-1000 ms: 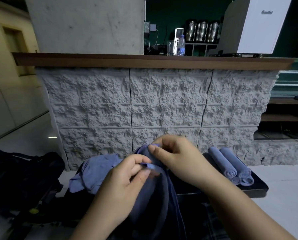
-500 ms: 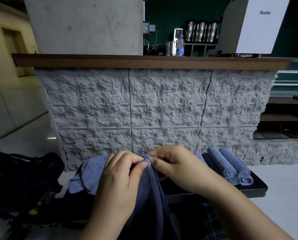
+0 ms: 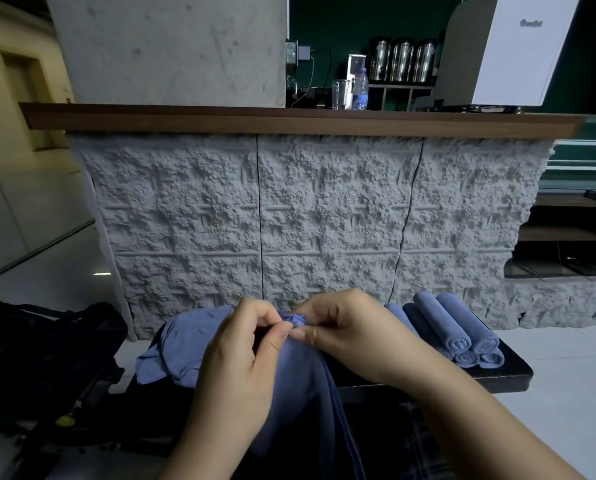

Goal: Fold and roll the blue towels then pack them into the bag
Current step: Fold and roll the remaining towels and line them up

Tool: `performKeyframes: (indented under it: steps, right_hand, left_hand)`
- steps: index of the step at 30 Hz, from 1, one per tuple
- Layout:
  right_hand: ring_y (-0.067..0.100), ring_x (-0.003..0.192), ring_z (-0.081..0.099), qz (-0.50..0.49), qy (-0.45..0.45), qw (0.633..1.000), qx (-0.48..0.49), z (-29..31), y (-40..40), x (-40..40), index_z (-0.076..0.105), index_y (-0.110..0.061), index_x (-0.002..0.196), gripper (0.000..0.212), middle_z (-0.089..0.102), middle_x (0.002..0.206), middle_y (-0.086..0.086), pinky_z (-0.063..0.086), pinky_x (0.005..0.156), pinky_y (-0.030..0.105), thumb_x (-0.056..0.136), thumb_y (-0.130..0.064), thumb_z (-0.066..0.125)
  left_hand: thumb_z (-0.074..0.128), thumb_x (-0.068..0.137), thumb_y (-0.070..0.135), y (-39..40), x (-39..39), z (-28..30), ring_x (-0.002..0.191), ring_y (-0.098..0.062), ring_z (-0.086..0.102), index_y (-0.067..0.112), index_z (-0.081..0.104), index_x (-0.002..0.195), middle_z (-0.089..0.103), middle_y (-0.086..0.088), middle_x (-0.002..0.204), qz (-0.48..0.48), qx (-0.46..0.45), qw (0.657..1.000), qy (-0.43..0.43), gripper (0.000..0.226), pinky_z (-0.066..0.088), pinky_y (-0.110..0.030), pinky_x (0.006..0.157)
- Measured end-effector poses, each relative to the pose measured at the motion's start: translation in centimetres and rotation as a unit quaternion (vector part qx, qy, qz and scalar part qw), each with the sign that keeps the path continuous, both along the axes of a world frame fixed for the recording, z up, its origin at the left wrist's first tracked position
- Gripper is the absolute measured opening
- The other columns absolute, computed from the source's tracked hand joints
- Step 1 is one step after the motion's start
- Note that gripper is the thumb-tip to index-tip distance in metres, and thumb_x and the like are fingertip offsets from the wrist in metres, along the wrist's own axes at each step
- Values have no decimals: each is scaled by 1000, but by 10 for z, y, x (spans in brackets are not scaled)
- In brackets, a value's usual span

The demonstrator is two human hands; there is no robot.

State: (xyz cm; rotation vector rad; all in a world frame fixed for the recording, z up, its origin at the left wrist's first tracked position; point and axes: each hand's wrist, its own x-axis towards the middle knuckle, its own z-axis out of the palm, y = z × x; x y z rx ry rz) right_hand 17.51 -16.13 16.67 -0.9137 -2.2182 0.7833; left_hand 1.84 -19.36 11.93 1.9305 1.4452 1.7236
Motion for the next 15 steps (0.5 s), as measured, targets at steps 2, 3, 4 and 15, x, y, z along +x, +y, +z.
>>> performKeyframes:
  steps: [2, 3, 4, 15]
  right_hand:
    - [-2, 72, 58, -8, 4, 1000, 6, -1, 3, 3, 63, -32, 81, 18, 67, 75, -10, 49, 72, 26, 90, -16, 62]
    - [4, 73, 61, -13, 2, 1000, 11, -3, 5, 5, 65, -30, 82, 16, 69, 78, -6, 50, 74, 29, 90, -17, 61]
    - [11, 75, 63, -25, -4, 999, 22, -5, 6, 6, 66, -26, 84, 12, 70, 80, -2, 51, 74, 32, 90, -17, 61]
    - [4, 64, 43, -136, 103, 985, 16, -1, 28, 29, 52, -16, 74, 22, 50, 63, -14, 36, 64, 27, 95, -12, 53]
  left_hand:
    - [52, 74, 50, 1, 0, -2, 74, -1, 55, 38, 49, 84, 59, 14, 80, -51, -14, 998, -34, 16, 38, -9, 68]
    - [54, 72, 49, 0, 1, -3, 73, -2, 56, 39, 49, 84, 59, 11, 79, -81, -29, 995, -55, 17, 40, -11, 70]
    - [57, 70, 48, 0, 2, -4, 71, -4, 55, 39, 49, 85, 60, 7, 77, -115, -50, 990, -70, 19, 41, -15, 70]
    - [21, 62, 68, 0, -4, -14, 87, -1, 37, 18, 39, 74, 44, 3, 75, -37, -161, 940, 297, 54, 26, -20, 73]
